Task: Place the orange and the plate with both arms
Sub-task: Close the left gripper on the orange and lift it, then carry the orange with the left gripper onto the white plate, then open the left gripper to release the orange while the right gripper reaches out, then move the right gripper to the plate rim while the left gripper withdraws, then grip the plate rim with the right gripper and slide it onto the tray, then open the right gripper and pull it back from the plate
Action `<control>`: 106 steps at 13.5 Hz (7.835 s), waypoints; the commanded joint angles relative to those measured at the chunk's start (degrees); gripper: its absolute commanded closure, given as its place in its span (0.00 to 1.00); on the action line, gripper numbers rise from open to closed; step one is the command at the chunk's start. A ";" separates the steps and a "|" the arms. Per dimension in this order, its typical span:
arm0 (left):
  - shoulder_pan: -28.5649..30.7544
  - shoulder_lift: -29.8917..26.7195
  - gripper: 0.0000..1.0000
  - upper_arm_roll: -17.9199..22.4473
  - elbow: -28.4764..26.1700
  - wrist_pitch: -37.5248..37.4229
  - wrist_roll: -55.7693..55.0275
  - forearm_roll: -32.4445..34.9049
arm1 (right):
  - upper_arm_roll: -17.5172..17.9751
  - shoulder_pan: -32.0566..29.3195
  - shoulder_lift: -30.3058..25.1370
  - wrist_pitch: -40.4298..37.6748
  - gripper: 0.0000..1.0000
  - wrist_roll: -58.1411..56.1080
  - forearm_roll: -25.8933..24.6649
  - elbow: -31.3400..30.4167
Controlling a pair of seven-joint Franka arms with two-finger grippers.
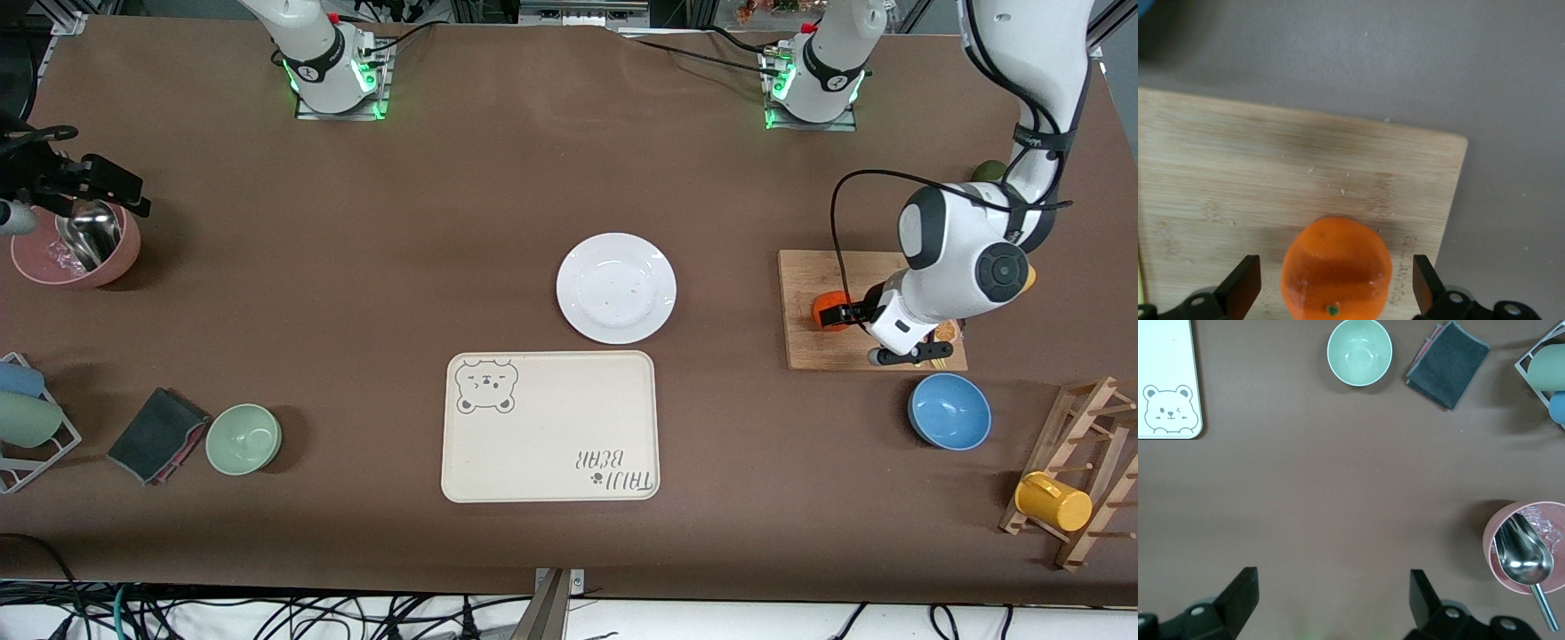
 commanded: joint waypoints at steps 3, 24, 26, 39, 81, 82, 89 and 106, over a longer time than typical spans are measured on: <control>-0.54 1.03 0.00 0.22 -1.55 1.41 1.89 -1.79 | 0.18 -0.19 -0.94 -0.59 0.00 0.49 0.81 -0.32; -19.86 3.57 1.00 -14.90 5.20 6.75 -25.78 -15.59 | 0.18 -0.19 -0.94 -0.59 0.00 0.49 0.81 -0.32; -21.01 5.59 1.00 -14.90 7.31 7.12 -26.93 -15.68 | 0.18 -0.19 -0.94 -0.68 0.00 0.49 0.81 -0.32; -19.71 4.83 0.00 -13.67 8.55 7.58 -26.23 -15.86 | 0.18 2.70 1.69 1.34 0.00 0.49 2.13 -0.23; 2.72 -17.77 0.00 -1.10 27.80 -41.66 -3.29 12.44 | 12.40 30.40 41.86 56.98 0.94 -48.11 103.64 -13.76; 2.80 -17.77 0.00 -1.10 28.32 -41.66 -3.29 12.53 | 12.40 30.31 41.86 56.72 0.99 -48.11 103.64 -13.68; 2.63 -18.04 0.00 -1.63 29.47 -41.75 -3.47 12.27 | 11.79 28.21 40.10 56.36 1.00 -46.80 100.04 -9.03; 4.63 -19.44 0.00 -6.18 31.49 -42.36 -3.11 11.83 | 10.55 18.62 56.45 57.16 0.65 -38.36 89.49 14.36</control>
